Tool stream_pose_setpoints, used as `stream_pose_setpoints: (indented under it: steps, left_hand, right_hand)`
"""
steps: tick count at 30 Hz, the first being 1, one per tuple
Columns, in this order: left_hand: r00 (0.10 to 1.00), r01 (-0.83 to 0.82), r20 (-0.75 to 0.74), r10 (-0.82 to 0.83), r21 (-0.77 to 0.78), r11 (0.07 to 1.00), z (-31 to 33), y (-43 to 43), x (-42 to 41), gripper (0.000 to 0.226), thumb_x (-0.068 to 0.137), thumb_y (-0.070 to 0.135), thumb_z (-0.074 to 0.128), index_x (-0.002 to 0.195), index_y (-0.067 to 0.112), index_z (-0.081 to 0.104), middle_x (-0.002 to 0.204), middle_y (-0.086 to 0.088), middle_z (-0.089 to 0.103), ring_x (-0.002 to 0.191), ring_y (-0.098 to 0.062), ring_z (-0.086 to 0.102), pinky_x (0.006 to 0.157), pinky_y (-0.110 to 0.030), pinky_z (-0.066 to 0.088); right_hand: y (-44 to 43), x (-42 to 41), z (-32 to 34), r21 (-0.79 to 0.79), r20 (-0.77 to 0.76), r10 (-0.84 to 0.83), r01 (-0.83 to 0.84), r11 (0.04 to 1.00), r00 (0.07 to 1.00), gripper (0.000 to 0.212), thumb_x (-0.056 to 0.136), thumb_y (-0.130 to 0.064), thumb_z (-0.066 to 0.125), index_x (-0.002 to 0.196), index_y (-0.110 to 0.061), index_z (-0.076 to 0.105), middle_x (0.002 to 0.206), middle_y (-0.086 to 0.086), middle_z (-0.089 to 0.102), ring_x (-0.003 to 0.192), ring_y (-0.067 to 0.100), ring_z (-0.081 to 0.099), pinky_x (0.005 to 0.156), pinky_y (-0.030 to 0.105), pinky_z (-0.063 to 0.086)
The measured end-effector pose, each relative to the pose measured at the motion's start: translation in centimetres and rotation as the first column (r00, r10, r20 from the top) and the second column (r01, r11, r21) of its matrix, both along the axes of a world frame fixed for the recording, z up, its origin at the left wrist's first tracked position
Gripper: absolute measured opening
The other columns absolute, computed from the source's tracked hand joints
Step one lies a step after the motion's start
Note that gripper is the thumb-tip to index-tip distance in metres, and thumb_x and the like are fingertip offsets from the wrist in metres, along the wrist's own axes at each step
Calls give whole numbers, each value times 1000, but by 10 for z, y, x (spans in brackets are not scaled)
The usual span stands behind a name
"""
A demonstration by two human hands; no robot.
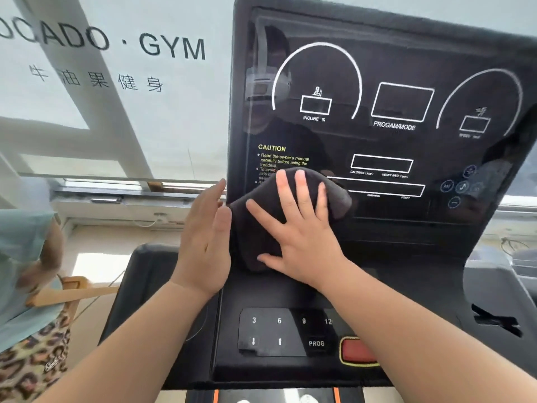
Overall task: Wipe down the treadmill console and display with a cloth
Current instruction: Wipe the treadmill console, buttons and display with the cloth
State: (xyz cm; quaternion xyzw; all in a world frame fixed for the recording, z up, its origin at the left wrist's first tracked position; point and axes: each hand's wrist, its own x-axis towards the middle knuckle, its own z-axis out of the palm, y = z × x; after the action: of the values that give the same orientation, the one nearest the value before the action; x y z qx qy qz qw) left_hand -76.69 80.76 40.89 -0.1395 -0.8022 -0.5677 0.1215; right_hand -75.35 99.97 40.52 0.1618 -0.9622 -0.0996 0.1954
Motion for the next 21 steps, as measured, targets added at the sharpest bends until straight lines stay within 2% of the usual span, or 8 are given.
stream_pose_setpoints:
  steps: [2, 5, 8, 10, 13, 17, 19, 21]
  left_hand:
    - [1000, -13, 7, 13, 30, 999, 3, 6, -9, 61, 101, 57, 23, 147, 23, 45, 143, 14, 49, 136, -5, 44, 118, -42, 33]
    - [999, -38, 38, 33, 128, 991, 10, 8, -22, 73, 97, 71, 22, 141, 21, 52, 136, 3, 59, 128, -19, 54, 109, -51, 41]
    - [996, -22, 89, 5, 193, 981, 18, 5, -27, 69, 93, 74, 23, 139, 31, 51, 130, 5, 63, 119, -15, 60, 103, -45, 47]
    - [990, -8, 137, -21, 209, 978, 21, 2, -30, 74, 88, 77, 24, 140, 32, 51, 130, 4, 63, 115, -12, 62, 99, -40, 49]
    - [983, 11, 174, -53, 232, 973, 20, -4, -35, 67, 87, 74, 27, 135, 37, 55, 124, 9, 66, 109, -8, 64, 91, -34, 48]
    - [985, -36, 169, -19, 312, 949, 22, -9, -36, 56, 90, 71, 26, 133, 45, 50, 118, 12, 68, 103, -14, 66, 91, -39, 49]
    - [991, -91, 125, 48, 369, 925, 24, -9, -33, 56, 91, 72, 26, 136, 45, 43, 121, 9, 66, 105, -15, 66, 94, -37, 47]
    - [992, -113, 89, 84, 406, 907, 25, -8, -30, 63, 87, 83, 28, 136, 45, 42, 124, 6, 64, 108, -14, 65, 95, -35, 45]
  right_hand:
    - [9, -8, 11, 22, -3, 39, -39, 999, 999, 121, 66, -68, 78, 163, -39, 11, 170, 24, -4, 155, 49, -10, 117, 67, -13]
    - [17, -32, 42, 53, -35, 104, -103, 993, 994, 118, 68, -72, 68, 164, -31, 13, 171, 22, 0, 156, 46, -8, 119, 67, -12]
    - [21, -70, 90, 112, -131, 124, -109, 988, 984, 108, 81, -79, 52, 165, -22, 17, 172, 16, 6, 158, 41, 1, 123, 65, -4]
    - [19, -95, 124, 151, -199, 133, -104, 983, 971, 104, 85, -84, 45, 165, -24, 17, 172, 14, 9, 158, 40, 5, 124, 65, 0]
    - [8, -116, 152, 155, -230, 104, -69, 986, 968, 106, 83, -89, 42, 165, -29, 14, 173, 15, 6, 158, 43, 3, 123, 67, 2]
    - [-5, -105, 134, 172, -203, 63, -28, 985, 977, 105, 85, -88, 37, 166, -28, 9, 172, 18, -2, 157, 46, -4, 123, 67, -3]
    - [-6, -91, 109, 204, -152, 107, -75, 976, 983, 100, 88, -84, 39, 166, -29, 8, 173, 16, -4, 157, 43, -6, 123, 64, -8]
    - [-4, -71, 75, 227, -85, 172, -149, 963, 981, 94, 91, -78, 44, 165, -31, 9, 173, 12, -3, 158, 39, -7, 123, 60, -11]
